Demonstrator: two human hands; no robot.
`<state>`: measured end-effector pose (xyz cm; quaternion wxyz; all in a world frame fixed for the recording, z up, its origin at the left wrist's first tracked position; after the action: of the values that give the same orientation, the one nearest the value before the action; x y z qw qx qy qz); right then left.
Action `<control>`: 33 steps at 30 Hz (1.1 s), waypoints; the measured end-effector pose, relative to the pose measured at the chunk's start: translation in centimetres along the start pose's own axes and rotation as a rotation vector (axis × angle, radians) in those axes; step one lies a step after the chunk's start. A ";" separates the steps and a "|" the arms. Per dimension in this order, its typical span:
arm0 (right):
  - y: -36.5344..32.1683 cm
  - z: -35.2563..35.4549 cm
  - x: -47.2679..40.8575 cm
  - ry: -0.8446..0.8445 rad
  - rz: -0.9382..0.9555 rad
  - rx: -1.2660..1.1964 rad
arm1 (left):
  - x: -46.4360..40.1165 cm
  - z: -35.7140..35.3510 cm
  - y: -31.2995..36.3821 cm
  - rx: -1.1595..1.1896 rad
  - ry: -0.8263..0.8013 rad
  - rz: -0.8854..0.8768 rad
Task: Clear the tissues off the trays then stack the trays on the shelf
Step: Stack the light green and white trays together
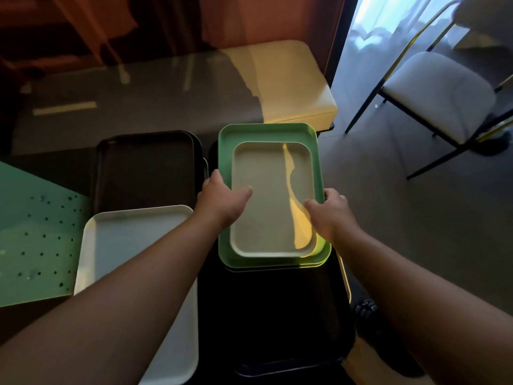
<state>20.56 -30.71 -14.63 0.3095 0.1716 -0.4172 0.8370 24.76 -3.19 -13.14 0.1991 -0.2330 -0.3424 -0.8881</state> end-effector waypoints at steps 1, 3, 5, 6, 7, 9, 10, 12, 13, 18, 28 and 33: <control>0.0 -0.1 0.0 -0.011 0.004 -0.004 | 0.0 -0.4 -0.5 0.050 -0.017 0.038; 0.0 -0.2 0.0 -0.037 -0.010 -0.023 | 0.3 -0.8 -1.2 0.150 -0.033 0.101; -0.2 -0.3 0.1 -0.080 -0.072 -0.108 | 0.6 -0.7 -1.3 0.237 -0.024 0.111; -0.3 -0.4 0.3 -0.108 -0.107 -0.172 | 0.8 -0.4 -1.2 0.267 -0.009 0.098; -0.4 -0.4 0.5 -0.128 -0.130 -0.236 | 1.1 -0.2 -1.0 0.285 0.001 0.072; -0.9 0.0 1.5 -0.126 -0.136 -0.382 | 1.7 0.4 -1.0 0.316 0.026 0.019; -1.2 0.3 2.2 -0.121 -0.126 -0.468 | 2.0 0.9 -1.1 0.339 0.051 -0.001; -1.7 0.9 3.1 -0.128 -0.086 -0.619 | 2.6 1.9 -1.4 0.379 0.104 -0.031; -2.1 1.3 3.7 -0.135 -0.055 -0.659 | 3.2 2.4 -1.4 0.382 0.133 -0.048; -4.6 3.6 7.1 -0.217 0.143 -0.655 | 5.5 3.3 -1.1 0.582 0.079 -0.104; -2.6 5.2 9.5 -0.001 0.310 -0.692 | 11.7 5.5 1.2 0.542 0.327 -0.582; -1.5 5.2 10.2 -0.004 0.324 -0.726 | 12.3 4.7 0.5 0.506 0.339 -0.588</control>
<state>14.05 -30.40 -5.14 0.2134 -0.0154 -0.7084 0.6726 16.35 -2.60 -3.00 0.0417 0.0803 -0.5640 -0.8208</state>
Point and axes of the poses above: each hand's wrist, its own x-axis away from the middle knuckle, its own z-axis out of the back of the hand, y = z × x, the point moved 9 cm from there along -x, towards the middle knuckle, and after that the axes turned 5 degrees about -x, right-handed, at the moved point
